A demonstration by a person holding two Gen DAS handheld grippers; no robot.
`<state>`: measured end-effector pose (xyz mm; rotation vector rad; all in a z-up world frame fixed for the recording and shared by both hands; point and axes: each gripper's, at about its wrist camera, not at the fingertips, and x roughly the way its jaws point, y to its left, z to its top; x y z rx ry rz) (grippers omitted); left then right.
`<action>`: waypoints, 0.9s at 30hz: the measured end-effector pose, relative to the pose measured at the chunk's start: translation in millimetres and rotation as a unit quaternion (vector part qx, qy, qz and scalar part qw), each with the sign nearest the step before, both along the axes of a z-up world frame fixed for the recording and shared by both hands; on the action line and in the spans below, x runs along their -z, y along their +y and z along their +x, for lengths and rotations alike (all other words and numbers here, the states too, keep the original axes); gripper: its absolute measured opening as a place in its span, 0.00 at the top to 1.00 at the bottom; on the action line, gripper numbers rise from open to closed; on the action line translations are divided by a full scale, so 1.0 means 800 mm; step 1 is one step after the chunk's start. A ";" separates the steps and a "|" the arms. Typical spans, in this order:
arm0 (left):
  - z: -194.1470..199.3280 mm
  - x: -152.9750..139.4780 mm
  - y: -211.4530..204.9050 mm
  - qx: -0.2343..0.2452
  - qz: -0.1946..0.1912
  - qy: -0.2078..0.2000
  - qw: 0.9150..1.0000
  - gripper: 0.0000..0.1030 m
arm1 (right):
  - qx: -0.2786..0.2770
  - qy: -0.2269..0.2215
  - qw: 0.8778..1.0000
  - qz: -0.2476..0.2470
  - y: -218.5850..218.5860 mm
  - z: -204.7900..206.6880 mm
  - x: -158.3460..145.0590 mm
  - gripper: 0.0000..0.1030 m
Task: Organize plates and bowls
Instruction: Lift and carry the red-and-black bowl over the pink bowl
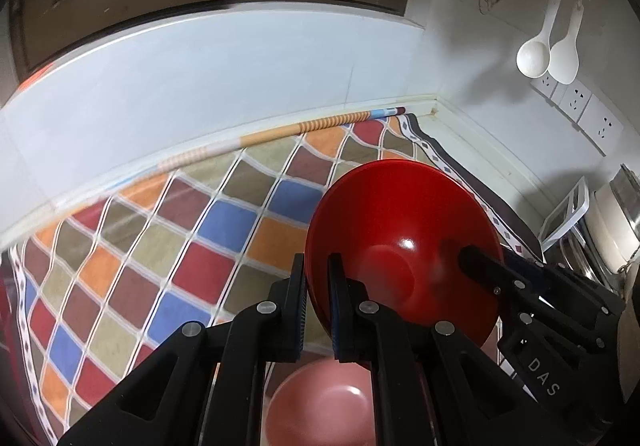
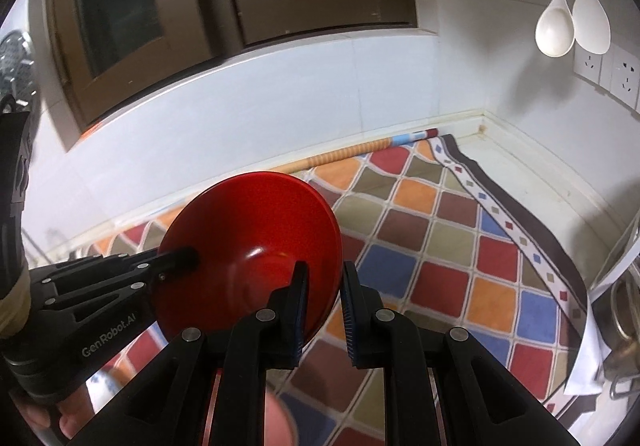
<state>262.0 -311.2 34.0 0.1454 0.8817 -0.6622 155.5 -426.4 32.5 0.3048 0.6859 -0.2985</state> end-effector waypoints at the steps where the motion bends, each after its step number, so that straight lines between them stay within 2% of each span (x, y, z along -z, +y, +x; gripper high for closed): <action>1: -0.005 0.001 0.008 -0.004 -0.003 0.002 1.000 0.89 | -0.004 0.002 1.000 0.002 0.006 -0.003 0.001 0.83; 8: -0.027 0.005 0.046 -0.023 -0.019 0.017 0.999 0.89 | -0.025 0.008 1.000 0.004 0.037 -0.021 0.006 0.83; 16: -0.054 0.019 0.072 -0.040 -0.015 0.030 0.999 0.89 | -0.052 0.015 0.999 0.004 0.066 -0.037 0.012 0.83; 27: -0.072 0.053 0.088 -0.049 -0.006 0.069 0.996 0.89 | -0.077 0.052 0.996 0.014 0.081 -0.045 0.041 0.83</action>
